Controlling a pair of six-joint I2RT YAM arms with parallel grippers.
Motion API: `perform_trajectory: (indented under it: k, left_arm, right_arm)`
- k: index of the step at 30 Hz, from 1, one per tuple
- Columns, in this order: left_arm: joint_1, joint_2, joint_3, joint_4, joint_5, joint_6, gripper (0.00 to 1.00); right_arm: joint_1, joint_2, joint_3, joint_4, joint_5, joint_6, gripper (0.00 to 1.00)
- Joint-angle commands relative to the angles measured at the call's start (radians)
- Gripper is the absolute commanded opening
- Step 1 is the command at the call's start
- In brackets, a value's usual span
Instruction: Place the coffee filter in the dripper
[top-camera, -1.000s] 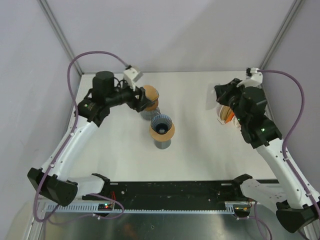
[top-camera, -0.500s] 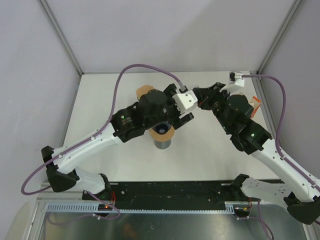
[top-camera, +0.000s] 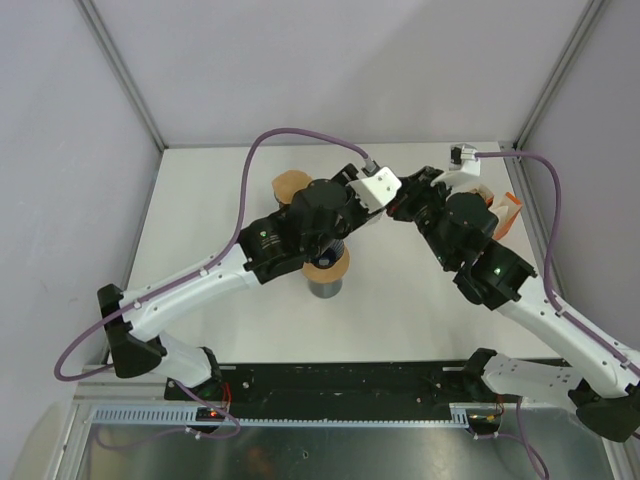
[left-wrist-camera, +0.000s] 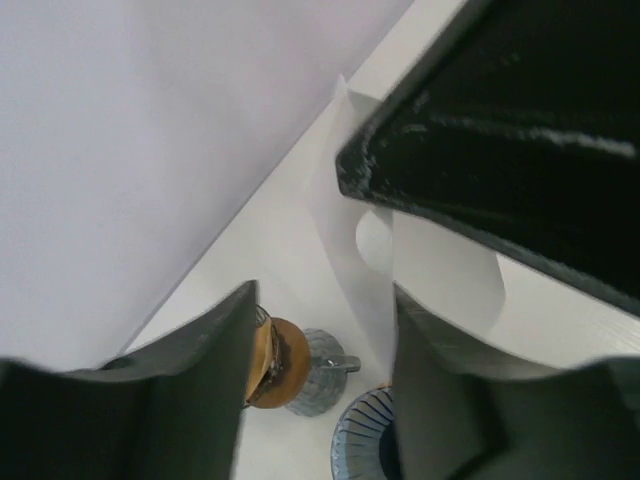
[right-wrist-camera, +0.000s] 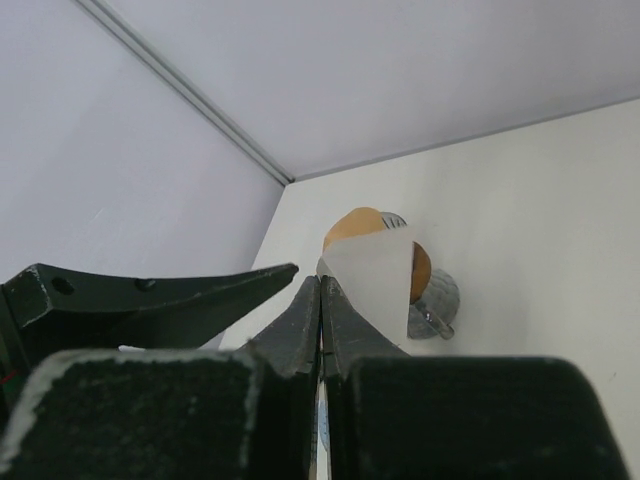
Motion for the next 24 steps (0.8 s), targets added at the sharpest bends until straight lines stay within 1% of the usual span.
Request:
perform_trajectory:
  k: [1, 4, 6, 7, 8, 10, 13, 15, 17, 20, 22, 24]
  left_arm:
    - [-0.004, -0.009, -0.008, 0.094, -0.051, 0.000, 0.46]
    - [-0.001, -0.023, -0.024, 0.091, -0.013, -0.035, 0.20]
    - [0.005, -0.042, -0.040, 0.078, 0.030, -0.078, 0.10]
    - [0.015, -0.050, -0.043, 0.066, 0.051, -0.102, 0.08]
    - [0.035, -0.059, -0.043, 0.047, 0.085, -0.144, 0.06]
    - [0.091, -0.074, -0.042, 0.014, 0.166, -0.245, 0.04]
    - [0.195, -0.088, -0.038, -0.020, 0.306, -0.394, 0.01]
    - [0.241, -0.094, -0.040, -0.032, 0.361, -0.449, 0.00]
    - [0.259, -0.099, -0.045, -0.038, 0.377, -0.472, 0.00]
    - [0.266, -0.103, -0.052, -0.045, 0.390, -0.495, 0.00]
    - [0.266, -0.102, -0.054, -0.049, 0.387, -0.502, 0.00]
    - [0.267, -0.098, -0.054, -0.049, 0.383, -0.507, 0.00]
  right_arm:
    - [0.016, 0.007, 0.039, 0.051, 0.014, 0.005, 0.00]
    - [0.016, 0.015, 0.039, 0.062, -0.005, -0.013, 0.00]
    - [0.017, 0.022, 0.039, 0.074, -0.026, -0.037, 0.01]
    - [0.020, 0.026, 0.039, 0.078, -0.028, -0.048, 0.05]
    - [0.023, 0.028, 0.039, 0.077, -0.023, -0.066, 0.14]
    - [0.048, 0.029, 0.039, 0.076, 0.004, -0.108, 0.23]
    - [0.131, 0.033, 0.039, 0.083, 0.093, -0.194, 0.31]
    - [0.192, 0.040, 0.039, 0.086, 0.184, -0.255, 0.35]
    - [0.242, 0.051, 0.039, 0.082, 0.291, -0.301, 0.40]
    - [0.297, 0.077, 0.039, 0.077, 0.431, -0.342, 0.44]
    - [0.310, 0.108, 0.039, 0.083, 0.464, -0.355, 0.48]
    - [0.313, 0.131, 0.039, 0.094, 0.468, -0.359, 0.51]
